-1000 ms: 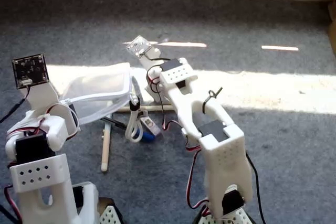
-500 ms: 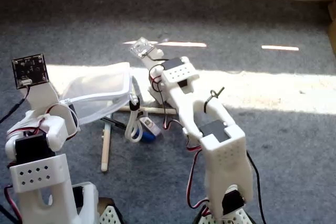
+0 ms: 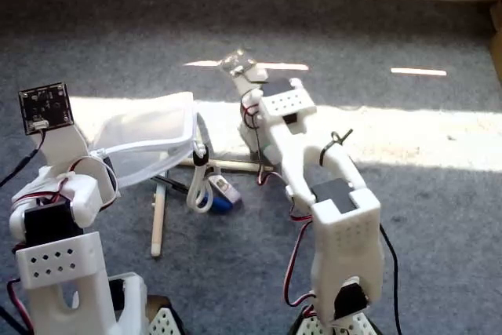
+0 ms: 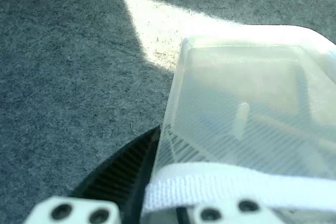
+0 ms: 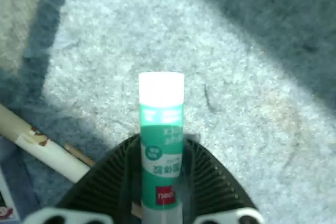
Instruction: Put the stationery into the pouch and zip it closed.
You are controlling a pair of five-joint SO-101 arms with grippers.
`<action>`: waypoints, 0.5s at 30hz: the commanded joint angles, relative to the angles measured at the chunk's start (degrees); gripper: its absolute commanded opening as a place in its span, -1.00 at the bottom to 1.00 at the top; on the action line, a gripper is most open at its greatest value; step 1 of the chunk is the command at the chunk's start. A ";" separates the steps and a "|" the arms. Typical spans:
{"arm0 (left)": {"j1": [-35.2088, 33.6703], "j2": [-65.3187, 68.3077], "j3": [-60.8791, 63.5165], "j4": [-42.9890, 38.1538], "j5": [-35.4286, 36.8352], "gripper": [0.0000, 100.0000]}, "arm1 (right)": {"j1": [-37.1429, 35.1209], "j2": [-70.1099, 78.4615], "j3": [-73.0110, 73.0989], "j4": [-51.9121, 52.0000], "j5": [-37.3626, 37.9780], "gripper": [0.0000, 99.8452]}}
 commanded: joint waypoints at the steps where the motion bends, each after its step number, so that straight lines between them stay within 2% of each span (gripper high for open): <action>1: 0.31 0.04 0.84 -1.93 0.18 -0.99 | 1.36 -7.08 -0.40 2.42 -3.08 -0.99; 8: 0.40 0.04 0.75 -1.67 0.18 -0.98 | 4.00 -10.33 -0.22 7.25 -8.44 -0.99; 15: 0.40 0.31 0.75 -1.85 0.18 -0.98 | 5.32 -10.95 8.92 2.42 -9.32 -0.99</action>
